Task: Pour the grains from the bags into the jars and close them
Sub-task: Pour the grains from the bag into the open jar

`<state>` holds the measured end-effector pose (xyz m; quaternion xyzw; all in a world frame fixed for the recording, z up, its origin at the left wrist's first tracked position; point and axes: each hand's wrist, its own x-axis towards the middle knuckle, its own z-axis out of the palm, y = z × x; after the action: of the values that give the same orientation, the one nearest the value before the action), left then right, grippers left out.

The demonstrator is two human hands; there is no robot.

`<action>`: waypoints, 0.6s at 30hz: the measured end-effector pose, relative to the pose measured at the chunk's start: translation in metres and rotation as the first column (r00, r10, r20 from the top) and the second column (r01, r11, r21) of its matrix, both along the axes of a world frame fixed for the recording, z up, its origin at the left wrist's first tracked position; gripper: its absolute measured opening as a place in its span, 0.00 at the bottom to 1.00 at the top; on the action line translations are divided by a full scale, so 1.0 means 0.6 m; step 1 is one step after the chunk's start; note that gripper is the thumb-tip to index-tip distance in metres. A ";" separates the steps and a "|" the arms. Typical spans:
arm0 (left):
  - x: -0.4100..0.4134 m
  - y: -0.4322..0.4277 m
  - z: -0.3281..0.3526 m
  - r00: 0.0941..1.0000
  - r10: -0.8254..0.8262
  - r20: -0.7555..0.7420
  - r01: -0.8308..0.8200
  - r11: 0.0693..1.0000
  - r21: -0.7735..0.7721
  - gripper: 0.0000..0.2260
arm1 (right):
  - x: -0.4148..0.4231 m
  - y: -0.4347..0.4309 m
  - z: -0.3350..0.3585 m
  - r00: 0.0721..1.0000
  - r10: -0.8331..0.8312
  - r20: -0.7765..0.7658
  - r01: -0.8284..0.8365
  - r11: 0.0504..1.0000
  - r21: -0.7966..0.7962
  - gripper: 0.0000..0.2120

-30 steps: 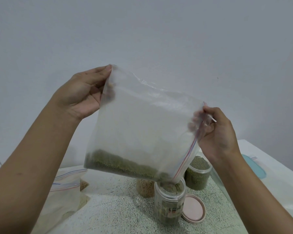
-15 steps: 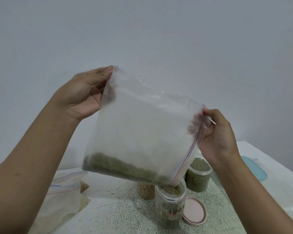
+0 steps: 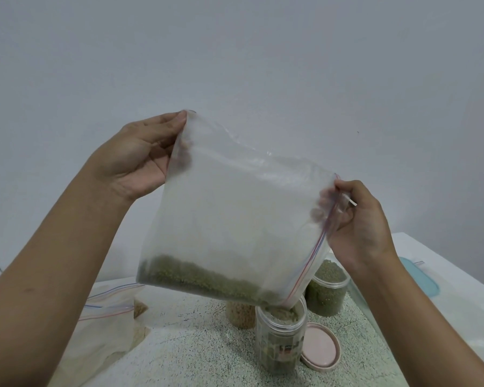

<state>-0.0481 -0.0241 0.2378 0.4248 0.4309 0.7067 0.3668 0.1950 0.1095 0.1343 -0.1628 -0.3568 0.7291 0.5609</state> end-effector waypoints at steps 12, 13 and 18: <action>0.006 -0.004 0.001 1.000 -0.005 0.003 0.005 1.000 0.000 0.11 | 0.005 -0.003 0.000 1.000 -0.016 0.017 0.016 1.000 0.000 0.05; 0.007 -0.005 0.002 1.000 -0.004 0.003 0.004 1.000 0.000 0.11 | 0.006 -0.003 0.001 1.000 -0.016 0.017 0.016 1.000 -0.002 0.05; 0.015 -0.009 0.003 1.000 0.003 0.011 -0.002 1.000 -0.002 0.12 | 0.006 -0.006 0.002 1.000 -0.015 0.014 0.016 1.000 -0.010 0.05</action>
<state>-0.0391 -0.0296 0.2394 0.4202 0.4301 0.7090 0.3685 0.1986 0.1060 0.1355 -0.1735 -0.3556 0.7254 0.5632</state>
